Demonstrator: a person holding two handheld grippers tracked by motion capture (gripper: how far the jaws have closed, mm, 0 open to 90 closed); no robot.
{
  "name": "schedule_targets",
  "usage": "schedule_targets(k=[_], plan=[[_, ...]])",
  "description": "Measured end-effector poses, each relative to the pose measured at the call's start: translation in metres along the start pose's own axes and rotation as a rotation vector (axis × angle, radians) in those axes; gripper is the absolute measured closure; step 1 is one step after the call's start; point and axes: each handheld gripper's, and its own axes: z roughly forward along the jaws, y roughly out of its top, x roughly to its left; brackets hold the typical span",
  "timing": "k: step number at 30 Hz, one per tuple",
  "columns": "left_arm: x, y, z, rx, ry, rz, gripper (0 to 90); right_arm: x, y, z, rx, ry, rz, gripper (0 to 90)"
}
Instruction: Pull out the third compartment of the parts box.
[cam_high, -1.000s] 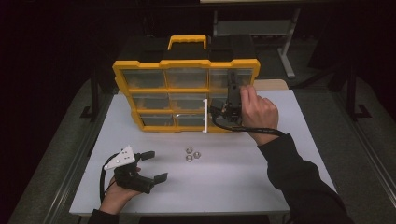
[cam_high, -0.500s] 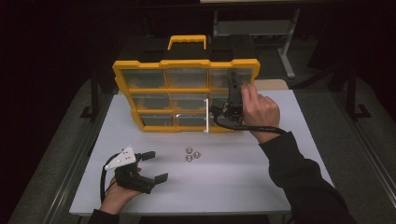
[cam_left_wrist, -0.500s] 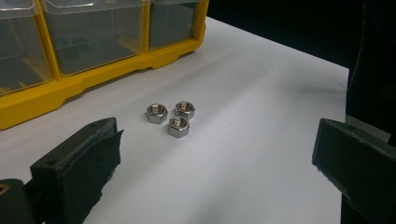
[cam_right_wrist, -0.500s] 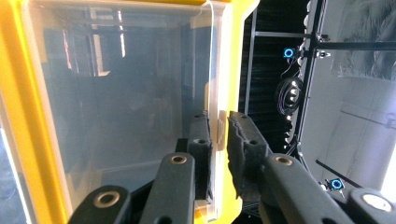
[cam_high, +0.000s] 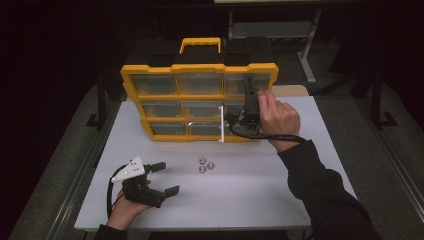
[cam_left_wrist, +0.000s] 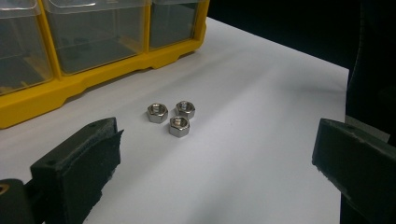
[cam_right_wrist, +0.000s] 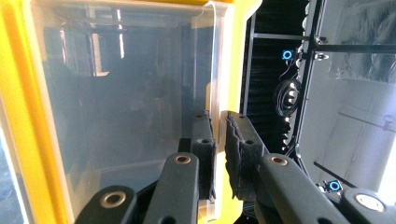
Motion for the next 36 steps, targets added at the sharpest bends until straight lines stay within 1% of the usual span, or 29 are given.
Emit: schedule_targets(k=[4,8,10,13,15,18,21,24,30,31,32,34,35,36], plan=[[-0.001,0.000,0.001,-0.003,-0.002,-0.001,0.6,0.000,-0.001,0.000,-0.005,0.002,0.003,81.7],[-0.001,0.000,0.001,0.004,-0.004,-0.002,0.6,-0.001,-0.001,-0.001,-0.006,0.006,0.000,81.8],[-0.001,-0.001,0.001,-0.003,-0.002,-0.005,0.5,-0.001,-0.001,-0.001,-0.008,0.007,0.002,81.8],[-0.001,0.000,0.000,-0.001,0.001,0.005,0.6,-0.001,-0.001,-0.001,-0.007,0.007,0.002,81.8],[-0.001,0.000,0.000,-0.004,0.001,-0.002,0.6,-0.002,-0.001,-0.001,-0.008,0.007,0.004,81.9],[-0.001,0.000,0.000,-0.001,0.001,0.001,0.5,-0.002,-0.001,-0.001,-0.010,0.007,0.006,81.9],[-0.001,-0.001,0.001,-0.003,0.000,-0.005,0.6,-0.003,-0.002,-0.003,-0.012,0.010,0.006,81.9],[0.000,0.000,0.000,-0.001,0.001,0.005,0.6,-0.004,-0.002,-0.005,-0.010,0.002,0.005,81.9],[-0.001,0.000,0.000,-0.006,0.003,-0.003,0.6,-0.005,-0.001,-0.009,-0.012,0.007,0.006,81.8],[-0.002,0.000,0.000,-0.008,0.003,-0.005,0.5,-0.005,-0.001,-0.010,-0.010,-0.003,0.005,81.9],[-0.002,0.000,0.000,-0.009,0.004,-0.005,0.6,-0.006,-0.001,-0.010,-0.010,-0.002,0.002,81.8],[-0.001,-0.001,0.000,-0.003,0.005,-0.001,0.6,-0.006,-0.002,-0.012,-0.012,-0.001,0.004,81.8],[0.000,-0.001,-0.001,0.008,0.007,0.010,0.6,-0.006,-0.002,-0.013,-0.011,-0.003,0.005,81.8],[-0.001,-0.001,-0.001,0.004,0.007,0.002,0.6,-0.006,-0.002,-0.013,-0.013,-0.003,0.005,81.8]])
